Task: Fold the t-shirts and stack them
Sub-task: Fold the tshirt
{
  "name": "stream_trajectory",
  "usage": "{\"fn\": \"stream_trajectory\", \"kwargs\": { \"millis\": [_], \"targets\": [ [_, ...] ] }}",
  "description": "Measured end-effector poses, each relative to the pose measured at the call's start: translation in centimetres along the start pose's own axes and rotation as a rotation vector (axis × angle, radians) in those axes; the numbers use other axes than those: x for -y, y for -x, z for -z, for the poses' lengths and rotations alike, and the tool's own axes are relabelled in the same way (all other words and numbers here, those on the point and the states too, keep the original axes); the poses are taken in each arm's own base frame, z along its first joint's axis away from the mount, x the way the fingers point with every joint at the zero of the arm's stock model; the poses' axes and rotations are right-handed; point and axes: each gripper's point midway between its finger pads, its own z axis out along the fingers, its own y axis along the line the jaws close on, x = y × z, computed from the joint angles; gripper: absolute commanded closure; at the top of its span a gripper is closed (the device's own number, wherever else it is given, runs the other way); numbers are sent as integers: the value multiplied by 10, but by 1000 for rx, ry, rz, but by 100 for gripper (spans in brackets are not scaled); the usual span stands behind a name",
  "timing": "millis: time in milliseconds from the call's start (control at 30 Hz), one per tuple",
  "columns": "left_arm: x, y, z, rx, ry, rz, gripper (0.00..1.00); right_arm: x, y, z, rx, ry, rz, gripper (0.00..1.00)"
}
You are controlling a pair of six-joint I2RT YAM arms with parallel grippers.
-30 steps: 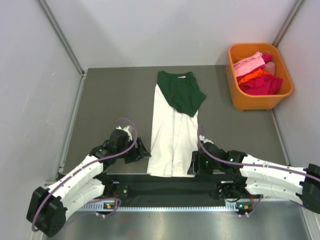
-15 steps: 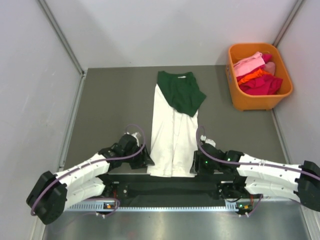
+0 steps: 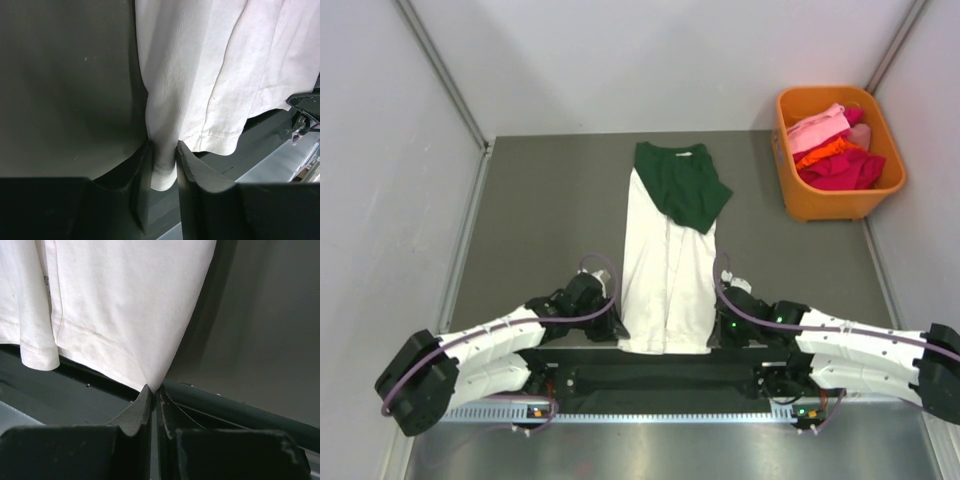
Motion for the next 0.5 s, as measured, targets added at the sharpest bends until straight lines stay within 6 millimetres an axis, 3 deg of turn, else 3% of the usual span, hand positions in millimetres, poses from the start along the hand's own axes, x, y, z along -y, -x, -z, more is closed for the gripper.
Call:
{"fn": "stream_trajectory", "kwargs": {
  "millis": [100,233,500],
  "targets": [
    [3,-3,0,-6,-8,-6,76,0,1,3,8,2,4,100],
    [5,-7,-1,-16,-12,-3,100,2,2,6,14,-2,8,100],
    [14,-8,0,-25,-27,-5,100,-2,17,15,67,2,26,100]
  ]
}}
